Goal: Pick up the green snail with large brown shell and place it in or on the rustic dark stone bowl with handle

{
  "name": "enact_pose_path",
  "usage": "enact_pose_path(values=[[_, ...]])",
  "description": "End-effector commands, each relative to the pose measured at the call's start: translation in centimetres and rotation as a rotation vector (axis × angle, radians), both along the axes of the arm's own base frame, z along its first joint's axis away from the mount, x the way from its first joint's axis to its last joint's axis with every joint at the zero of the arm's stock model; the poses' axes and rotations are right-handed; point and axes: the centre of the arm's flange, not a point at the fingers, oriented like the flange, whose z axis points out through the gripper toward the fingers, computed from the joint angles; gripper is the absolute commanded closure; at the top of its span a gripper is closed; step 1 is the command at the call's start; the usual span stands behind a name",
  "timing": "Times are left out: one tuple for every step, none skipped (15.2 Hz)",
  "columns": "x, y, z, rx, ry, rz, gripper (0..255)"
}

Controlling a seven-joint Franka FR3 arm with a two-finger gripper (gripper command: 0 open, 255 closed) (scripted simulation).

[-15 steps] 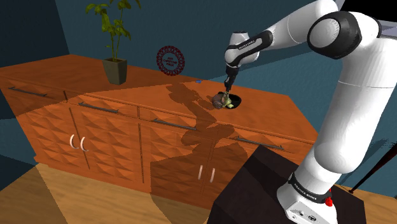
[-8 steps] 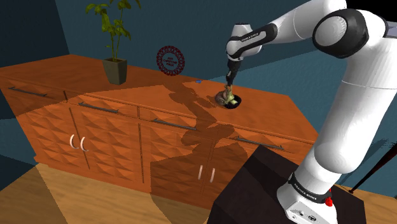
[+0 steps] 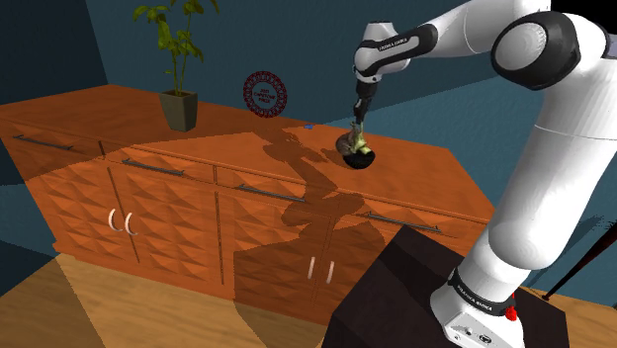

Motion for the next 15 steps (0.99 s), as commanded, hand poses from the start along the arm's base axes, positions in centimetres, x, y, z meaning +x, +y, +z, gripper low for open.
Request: enact_pose_path(values=[[0.0,0.0,1.1,0.000,-0.001,0.000,255],[0.0,0.0,1.6,0.000,-0.001,0.000,255],[0.0,0.0,2.1,0.000,-0.001,0.000,255],[0.0,0.0,2.7,0.000,-0.001,0.000,255],[0.0,0.0,3.2,0.000,-0.001,0.000,255],[0.0,0.0,3.7,0.000,-0.001,0.000,255],[0.0,0.0,4.2,0.000,-0.001,0.000,255],[0.2,-1.2,4.8,0.000,-0.001,0.000,255],[0.4,-2.3,5.4,0.000,-0.001,0.000,255],[0.6,-3.4,6.0,0.000,-0.001,0.000,255],[0.9,-4.6,6.6,0.000,-0.001,0.000,255],[1.1,-5.7,7.3,0.000,-0.001,0.000,255],[1.3,-6.9,7.9,0.000,-0.001,0.000,255],[1.6,-8.0,8.5,0.000,-0.001,0.000,255],[1.8,-9.1,9.1,0.000,-0.001,0.000,255]])
